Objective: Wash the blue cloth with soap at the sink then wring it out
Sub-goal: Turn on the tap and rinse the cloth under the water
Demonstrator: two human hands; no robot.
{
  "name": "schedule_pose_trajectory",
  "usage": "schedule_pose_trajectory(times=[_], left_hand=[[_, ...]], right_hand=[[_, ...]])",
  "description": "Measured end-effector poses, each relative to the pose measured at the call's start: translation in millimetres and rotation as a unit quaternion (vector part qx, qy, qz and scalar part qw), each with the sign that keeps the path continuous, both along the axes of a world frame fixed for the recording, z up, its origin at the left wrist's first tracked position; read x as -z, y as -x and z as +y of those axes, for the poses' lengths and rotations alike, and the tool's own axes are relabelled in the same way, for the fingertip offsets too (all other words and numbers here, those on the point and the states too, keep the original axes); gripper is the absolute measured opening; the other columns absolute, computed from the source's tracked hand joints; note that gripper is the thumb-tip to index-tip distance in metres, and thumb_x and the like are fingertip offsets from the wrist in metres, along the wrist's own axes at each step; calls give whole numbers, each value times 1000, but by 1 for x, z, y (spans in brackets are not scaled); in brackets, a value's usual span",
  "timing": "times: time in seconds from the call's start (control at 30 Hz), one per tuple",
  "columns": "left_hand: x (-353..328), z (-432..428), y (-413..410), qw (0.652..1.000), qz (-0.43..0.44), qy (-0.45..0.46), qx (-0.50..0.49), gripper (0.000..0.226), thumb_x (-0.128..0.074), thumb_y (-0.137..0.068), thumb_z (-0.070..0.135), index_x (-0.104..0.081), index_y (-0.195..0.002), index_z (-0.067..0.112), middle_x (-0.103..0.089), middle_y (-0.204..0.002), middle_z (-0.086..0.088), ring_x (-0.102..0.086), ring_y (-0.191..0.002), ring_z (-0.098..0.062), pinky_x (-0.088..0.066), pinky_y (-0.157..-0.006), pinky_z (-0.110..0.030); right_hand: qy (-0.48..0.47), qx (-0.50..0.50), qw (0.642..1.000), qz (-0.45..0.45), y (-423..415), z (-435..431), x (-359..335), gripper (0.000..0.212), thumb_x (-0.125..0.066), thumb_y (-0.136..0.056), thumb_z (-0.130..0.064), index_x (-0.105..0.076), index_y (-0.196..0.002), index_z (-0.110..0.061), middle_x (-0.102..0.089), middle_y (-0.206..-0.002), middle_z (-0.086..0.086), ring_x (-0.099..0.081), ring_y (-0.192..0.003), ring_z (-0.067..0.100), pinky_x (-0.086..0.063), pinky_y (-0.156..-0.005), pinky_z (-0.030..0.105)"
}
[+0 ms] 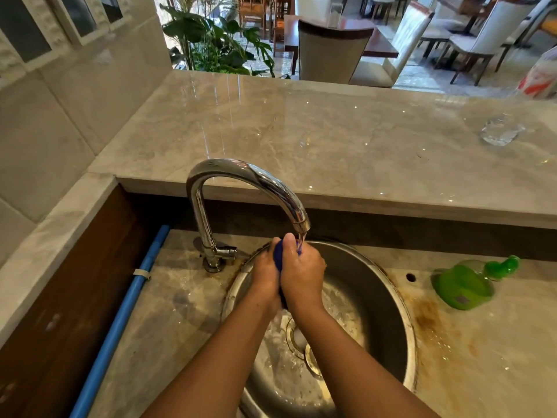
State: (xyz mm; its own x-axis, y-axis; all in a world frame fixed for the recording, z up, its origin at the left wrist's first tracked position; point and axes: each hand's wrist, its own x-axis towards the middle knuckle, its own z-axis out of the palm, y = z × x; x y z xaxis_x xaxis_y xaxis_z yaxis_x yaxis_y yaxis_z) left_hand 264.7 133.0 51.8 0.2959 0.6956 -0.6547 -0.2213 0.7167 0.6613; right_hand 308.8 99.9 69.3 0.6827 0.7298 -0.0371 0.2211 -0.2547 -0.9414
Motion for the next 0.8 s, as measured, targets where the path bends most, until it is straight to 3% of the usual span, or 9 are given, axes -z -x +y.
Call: schedule_pose_trajectory(times=[0.13,0.27,0.33,0.47,0.6,0.67,0.73,0.8], left_hand=[[-1,3,-3,1000,24,-9,-2,33,-55,-100,36,-71,-85,12,-71,-74,-8,-69,-71,-22,-53,-66,-32],[3,-2,-1,1000,28,-12,0,26,-57,-99,30,-72,-87,13,-74,-75,-7,-71,-76,-24,-55,-70,-36],[5,-4,-1,999,43,-8,-14,23,-58,-99,29,-71,-91,12,-74,-80,-9,-71,-78,-26,-57,-75,-39],[6,-9,-1,996,88,-33,5,24,-57,-100,38,-65,-107,16,-74,-106,-16,-72,-98,-34,-57,-92,-56],[1,-15,1,992,97,-80,19,24,-56,-100,39,-65,-106,18,-73,-106,-14,-72,-98,-34,-57,-91,-58],[-5,-17,6,996,60,-71,-1,30,-57,-99,42,-62,-118,18,-71,-109,-10,-70,-101,-33,-56,-91,-60],[-14,-10,13,996,40,-78,-27,24,-57,-99,42,-62,-111,22,-72,-108,-10,-71,-99,-33,-57,-89,-61],[-21,0,16,991,54,-123,-21,21,-56,-100,40,-64,-105,21,-74,-108,-13,-73,-96,-31,-59,-86,-58]], right_hand=[[31,12,999,-9,-11,8,4,43,-47,-103,-31,-57,-62,-18,-56,-60,0,-53,-56,12,-37,-54,25],[66,-2,997,-38,-17,9,14,45,-47,-103,-26,-53,-59,-18,-52,-57,-2,-47,-53,8,-32,-47,15],[88,1,995,-41,-22,11,20,47,-46,-104,-27,-51,-58,-17,-52,-57,-1,-46,-53,9,-32,-47,17],[119,17,992,-33,-37,15,34,46,-45,-104,-31,-59,-64,-13,-60,-64,5,-58,-61,22,-47,-62,37],[127,22,992,-13,-39,16,40,43,-45,-104,-36,-62,-75,-9,-62,-69,5,-58,-63,19,-45,-58,32],[118,36,992,28,-40,17,37,40,-46,-104,-38,-61,-76,-12,-61,-69,3,-57,-63,17,-45,-60,32],[70,43,992,92,-46,15,25,38,-47,-102,-40,-62,-81,-12,-63,-72,3,-59,-65,17,-49,-65,36],[25,23,995,99,-53,5,10,38,-48,-102,-40,-61,-88,-8,-62,-73,4,-59,-64,18,-51,-65,36]])
